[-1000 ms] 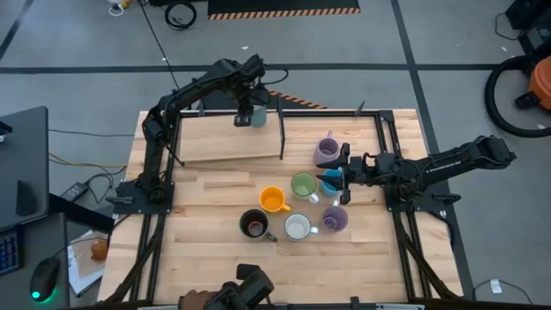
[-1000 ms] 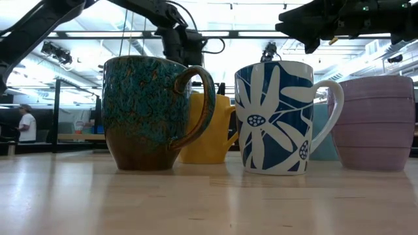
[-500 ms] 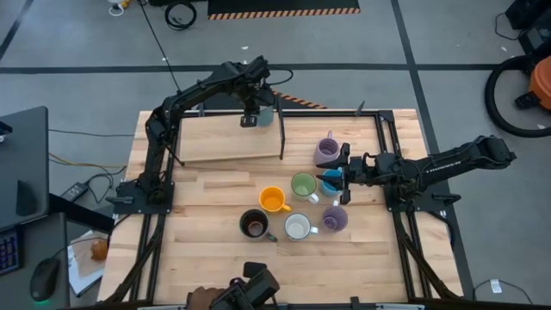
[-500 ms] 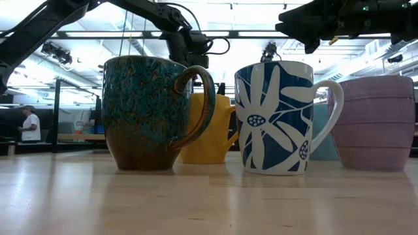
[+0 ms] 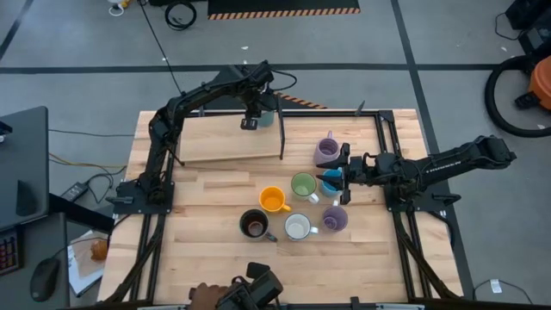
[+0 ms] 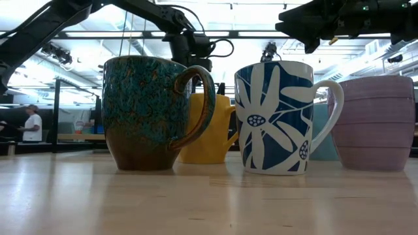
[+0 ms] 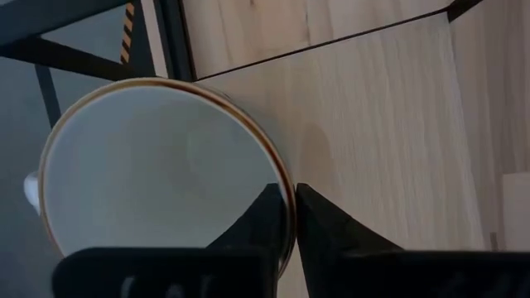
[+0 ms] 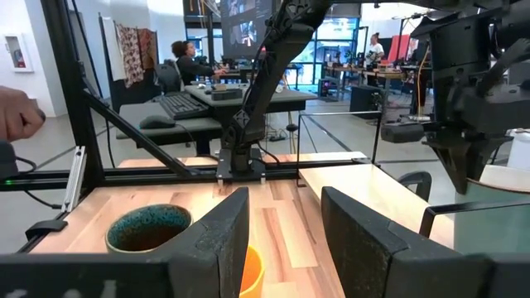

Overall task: Place coffee mugs
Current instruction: Put the light green mug on the shelf

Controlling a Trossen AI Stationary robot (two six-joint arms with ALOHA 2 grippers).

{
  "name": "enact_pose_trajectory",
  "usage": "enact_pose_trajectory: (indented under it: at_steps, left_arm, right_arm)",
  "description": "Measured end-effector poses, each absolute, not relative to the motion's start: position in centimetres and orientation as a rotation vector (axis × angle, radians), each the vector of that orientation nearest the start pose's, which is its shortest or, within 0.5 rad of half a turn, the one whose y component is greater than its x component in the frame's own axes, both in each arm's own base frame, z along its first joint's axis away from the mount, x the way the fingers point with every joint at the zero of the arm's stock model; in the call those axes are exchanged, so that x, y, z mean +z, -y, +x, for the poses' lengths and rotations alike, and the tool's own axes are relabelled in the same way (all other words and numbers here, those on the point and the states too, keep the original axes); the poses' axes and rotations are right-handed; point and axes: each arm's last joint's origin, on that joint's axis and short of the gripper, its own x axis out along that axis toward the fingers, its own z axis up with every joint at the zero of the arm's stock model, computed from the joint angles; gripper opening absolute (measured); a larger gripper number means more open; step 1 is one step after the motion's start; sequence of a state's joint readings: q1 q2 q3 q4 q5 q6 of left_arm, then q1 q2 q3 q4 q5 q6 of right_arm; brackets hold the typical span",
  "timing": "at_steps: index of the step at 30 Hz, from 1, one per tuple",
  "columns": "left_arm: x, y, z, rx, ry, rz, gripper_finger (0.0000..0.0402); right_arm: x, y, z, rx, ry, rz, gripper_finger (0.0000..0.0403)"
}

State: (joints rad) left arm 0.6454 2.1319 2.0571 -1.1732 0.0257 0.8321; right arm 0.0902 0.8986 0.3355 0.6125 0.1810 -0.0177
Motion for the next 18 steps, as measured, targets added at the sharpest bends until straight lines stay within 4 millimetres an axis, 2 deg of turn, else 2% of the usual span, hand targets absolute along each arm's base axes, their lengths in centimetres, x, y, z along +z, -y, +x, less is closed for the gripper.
enact_pose_trajectory:
  at_steps: [18]
  left_arm:
    - [27.50, -26.46, 35.19, -0.011, -1.317, 0.314, 0.0055]
  right_arm:
    - [23.48, -1.20, 19.06, -0.090, 0.048, -0.011, 0.0158]
